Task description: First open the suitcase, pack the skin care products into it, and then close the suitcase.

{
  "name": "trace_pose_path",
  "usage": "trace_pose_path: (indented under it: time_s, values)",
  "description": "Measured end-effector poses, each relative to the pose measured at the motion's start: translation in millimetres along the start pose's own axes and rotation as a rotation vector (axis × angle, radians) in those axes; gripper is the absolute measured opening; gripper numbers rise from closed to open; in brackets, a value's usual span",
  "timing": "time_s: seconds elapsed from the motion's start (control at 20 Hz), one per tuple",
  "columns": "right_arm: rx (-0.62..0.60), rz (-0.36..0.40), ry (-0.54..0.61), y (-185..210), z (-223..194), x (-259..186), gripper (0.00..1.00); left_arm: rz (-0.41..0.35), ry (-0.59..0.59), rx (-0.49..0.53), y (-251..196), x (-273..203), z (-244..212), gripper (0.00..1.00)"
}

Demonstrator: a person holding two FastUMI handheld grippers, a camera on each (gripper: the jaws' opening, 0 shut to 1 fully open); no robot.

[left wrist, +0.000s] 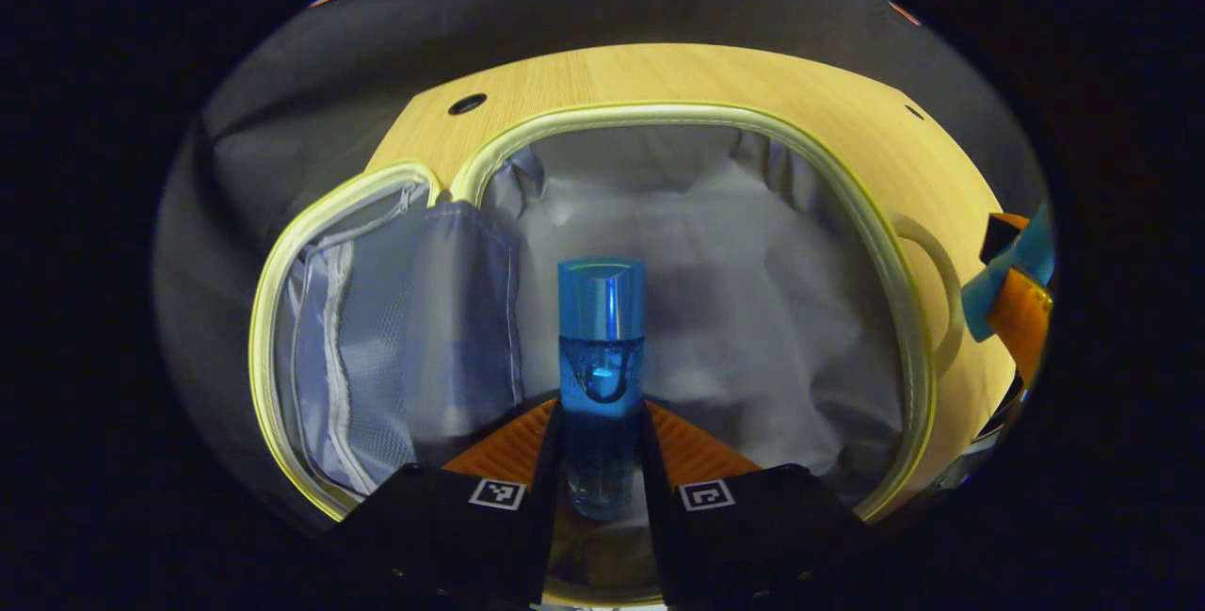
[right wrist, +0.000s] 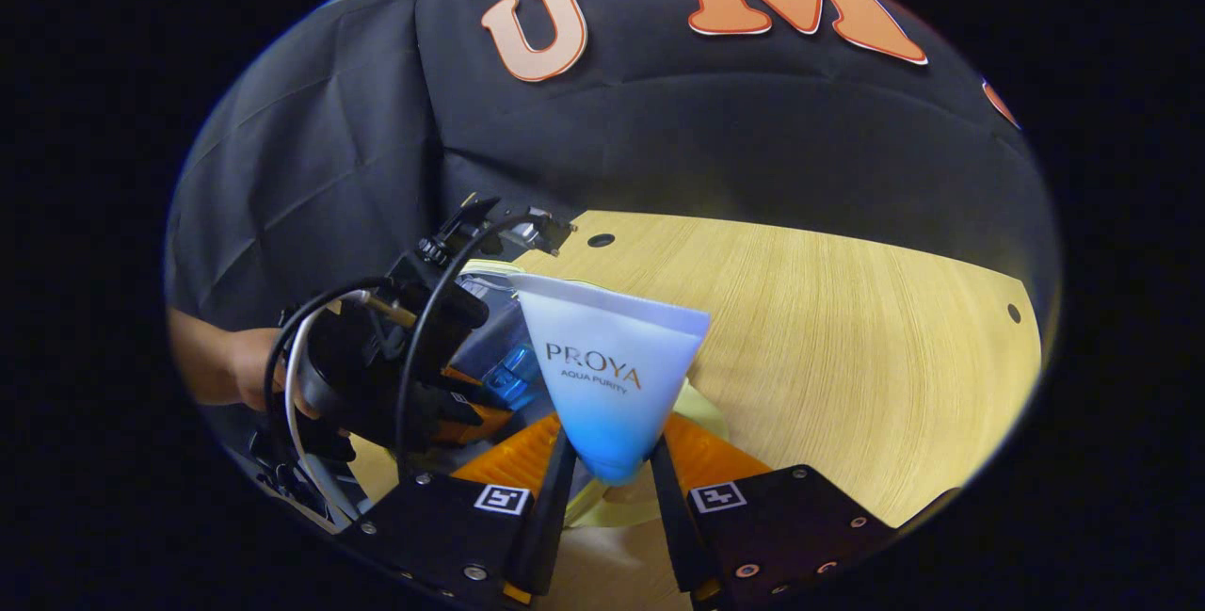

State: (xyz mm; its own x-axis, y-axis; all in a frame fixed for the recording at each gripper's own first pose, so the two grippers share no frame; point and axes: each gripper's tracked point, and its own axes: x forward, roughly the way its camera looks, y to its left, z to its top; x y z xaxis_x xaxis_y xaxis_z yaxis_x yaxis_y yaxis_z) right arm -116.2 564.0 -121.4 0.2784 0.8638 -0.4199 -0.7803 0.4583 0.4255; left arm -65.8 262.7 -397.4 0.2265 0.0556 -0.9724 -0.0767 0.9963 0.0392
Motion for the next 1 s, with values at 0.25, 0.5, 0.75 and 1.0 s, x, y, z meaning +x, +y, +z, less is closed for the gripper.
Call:
trace_pose_path:
  time_s: [0.25,0.5,0.75,1.0]
  values:
    - [0.012,0.018,0.040,6,-12,7,0.48,0.026,-0.094,0.008,10,-10,15,0.46]
    - [0.031,0.065,0.109,32,-28,22,0.48,0.049,-0.238,0.036,24,-48,27,0.54]
    - [0.055,0.071,0.193,47,-46,33,0.48,0.115,-0.363,0.045,57,-89,35,0.71]
    - [0.105,0.047,0.295,63,-65,56,0.48,0.166,-0.442,-0.045,97,-128,25,0.76]
